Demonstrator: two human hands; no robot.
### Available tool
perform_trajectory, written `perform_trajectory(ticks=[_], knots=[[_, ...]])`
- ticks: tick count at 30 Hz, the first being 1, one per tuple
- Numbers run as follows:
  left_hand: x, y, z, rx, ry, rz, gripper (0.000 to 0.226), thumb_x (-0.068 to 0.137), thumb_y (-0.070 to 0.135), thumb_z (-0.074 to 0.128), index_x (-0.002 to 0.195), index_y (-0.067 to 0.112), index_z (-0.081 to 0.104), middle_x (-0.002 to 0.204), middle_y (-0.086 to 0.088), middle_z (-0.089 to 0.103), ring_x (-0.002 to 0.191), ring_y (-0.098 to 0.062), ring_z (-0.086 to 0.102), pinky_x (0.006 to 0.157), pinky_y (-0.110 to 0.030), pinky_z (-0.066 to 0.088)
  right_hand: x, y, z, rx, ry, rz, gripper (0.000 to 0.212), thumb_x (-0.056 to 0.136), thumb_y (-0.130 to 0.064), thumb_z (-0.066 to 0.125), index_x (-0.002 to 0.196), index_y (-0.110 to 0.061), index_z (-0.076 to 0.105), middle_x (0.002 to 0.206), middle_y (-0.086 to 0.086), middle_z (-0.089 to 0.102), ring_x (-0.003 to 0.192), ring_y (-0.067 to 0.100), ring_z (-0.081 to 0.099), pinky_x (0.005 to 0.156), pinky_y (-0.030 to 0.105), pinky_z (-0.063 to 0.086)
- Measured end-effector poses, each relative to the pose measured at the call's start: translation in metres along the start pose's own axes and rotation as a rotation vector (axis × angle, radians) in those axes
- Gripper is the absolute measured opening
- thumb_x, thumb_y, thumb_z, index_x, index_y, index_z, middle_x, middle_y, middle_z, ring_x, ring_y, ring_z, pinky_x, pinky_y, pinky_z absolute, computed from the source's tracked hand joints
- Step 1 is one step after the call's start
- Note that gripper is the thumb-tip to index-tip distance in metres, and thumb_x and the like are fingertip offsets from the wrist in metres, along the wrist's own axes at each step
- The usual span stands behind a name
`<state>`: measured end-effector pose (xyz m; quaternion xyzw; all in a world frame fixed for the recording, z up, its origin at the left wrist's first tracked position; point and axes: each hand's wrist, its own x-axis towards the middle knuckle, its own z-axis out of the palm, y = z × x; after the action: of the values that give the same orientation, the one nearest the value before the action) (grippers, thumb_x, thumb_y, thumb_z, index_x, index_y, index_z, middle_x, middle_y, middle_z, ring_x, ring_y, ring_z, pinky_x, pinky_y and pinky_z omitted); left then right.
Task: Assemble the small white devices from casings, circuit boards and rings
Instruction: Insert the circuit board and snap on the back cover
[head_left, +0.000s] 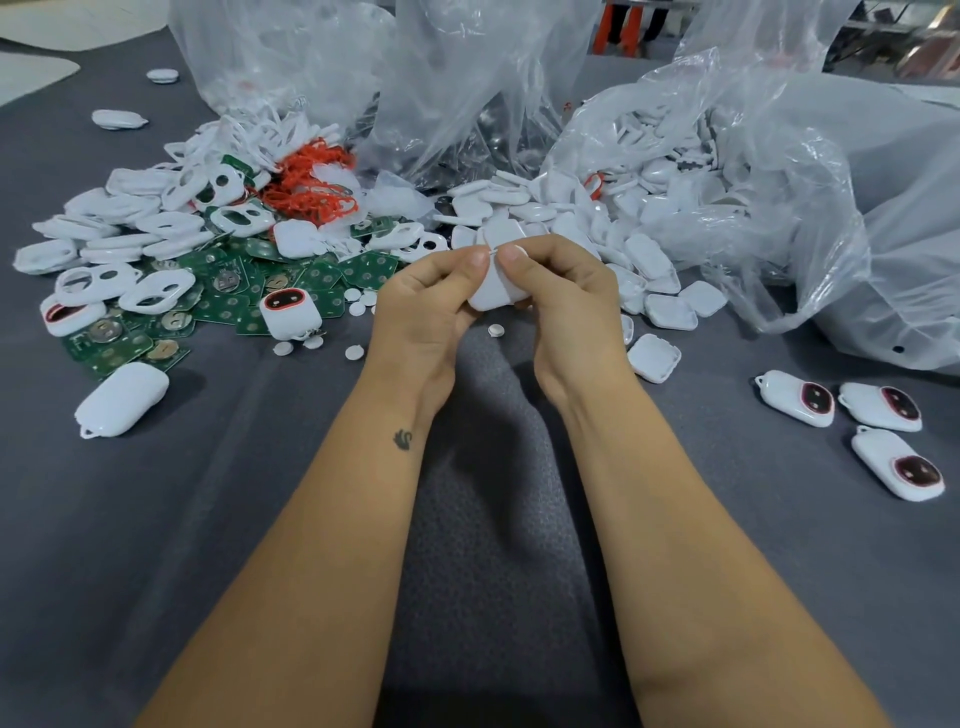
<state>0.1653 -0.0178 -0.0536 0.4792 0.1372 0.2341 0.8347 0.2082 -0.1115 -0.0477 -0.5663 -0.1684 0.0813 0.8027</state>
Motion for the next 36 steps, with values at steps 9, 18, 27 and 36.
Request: perform_trajectory(ticks=[9,18,27,36], knots=[[-0.001,-0.004,0.004,-0.030,0.070,-0.025,0.012,0.091,0.004,0.062,0.082,0.004,0.070,0.079,-0.010,0.074,0.077,-0.018,0.072,0.071,-0.028,0.059,0.004,-0.001,-0.001,-0.067,0.022,0.027,0.007,0.089,-0.007,0.065,0.083,-0.007,0.070,0.077,0.005,0.067,0.075,0.014,0.062,0.072,0.027,0.052],[0.002,-0.006,0.003,-0.094,0.192,-0.011,0.023,0.099,0.020,0.056,0.089,0.004,0.069,0.084,-0.009,0.075,0.086,-0.022,0.072,0.080,-0.033,0.059,-0.001,0.004,0.000,-0.630,0.035,-0.211,0.025,0.090,-0.015,0.063,0.114,-0.018,0.070,0.104,-0.009,0.062,0.088,-0.008,0.055,0.082,0.009,0.043],[-0.001,-0.002,0.006,-0.089,0.085,0.011,0.013,0.094,0.001,0.057,0.105,0.005,0.063,0.084,-0.004,0.071,0.076,-0.012,0.068,0.080,-0.024,0.055,-0.003,0.000,0.001,-0.499,-0.073,-0.168,0.024,0.096,-0.017,0.059,0.116,-0.011,0.070,0.105,0.001,0.071,0.101,0.012,0.064,0.091,0.036,0.051],[-0.001,-0.002,0.001,-0.041,-0.020,-0.003,0.009,0.094,0.007,0.059,0.091,0.012,0.065,0.082,0.000,0.071,0.079,-0.012,0.066,0.088,-0.032,0.051,-0.002,0.003,-0.005,-0.691,0.004,-0.272,0.037,0.090,-0.036,0.054,0.076,-0.004,0.064,0.074,0.004,0.052,0.069,0.008,0.046,0.065,0.025,0.038]])
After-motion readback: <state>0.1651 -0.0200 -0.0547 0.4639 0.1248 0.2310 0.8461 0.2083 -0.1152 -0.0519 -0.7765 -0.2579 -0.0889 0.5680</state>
